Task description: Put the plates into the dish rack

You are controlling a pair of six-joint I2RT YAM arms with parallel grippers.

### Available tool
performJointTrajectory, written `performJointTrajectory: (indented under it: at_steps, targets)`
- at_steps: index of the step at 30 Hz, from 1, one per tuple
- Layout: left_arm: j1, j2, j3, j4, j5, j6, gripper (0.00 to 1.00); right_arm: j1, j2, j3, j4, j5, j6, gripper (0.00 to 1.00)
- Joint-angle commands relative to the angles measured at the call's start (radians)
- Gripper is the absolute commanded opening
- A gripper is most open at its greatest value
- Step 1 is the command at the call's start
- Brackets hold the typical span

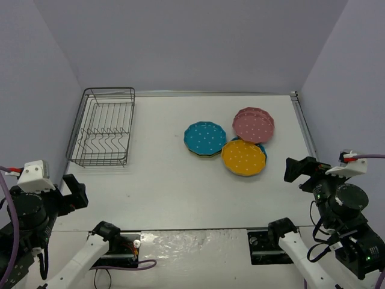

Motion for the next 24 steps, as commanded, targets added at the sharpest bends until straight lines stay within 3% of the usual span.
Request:
performJointTrajectory:
  at_steps: [1, 9, 17, 24]
  targets:
    - [-0.004, 0.057, -0.026, 0.053, 0.023, -0.018, 0.97, 0.004, 0.061, -0.052, 0.057, -0.005, 0.081, 1.00]
    - [-0.004, 0.110, -0.074, 0.114, 0.047, -0.033, 0.97, 0.004, 0.174, -0.169, 0.083, -0.041, 0.309, 1.00]
    - [-0.003, 0.182, -0.121, 0.200, 0.179, -0.045, 0.97, 0.002, 0.357, -0.334, 0.108, -0.010, 0.543, 1.00]
    - [-0.003, 0.201, -0.196, 0.250, 0.277, -0.082, 0.97, -0.021, 0.506, -0.468, 0.259, -0.070, 0.628, 1.00]
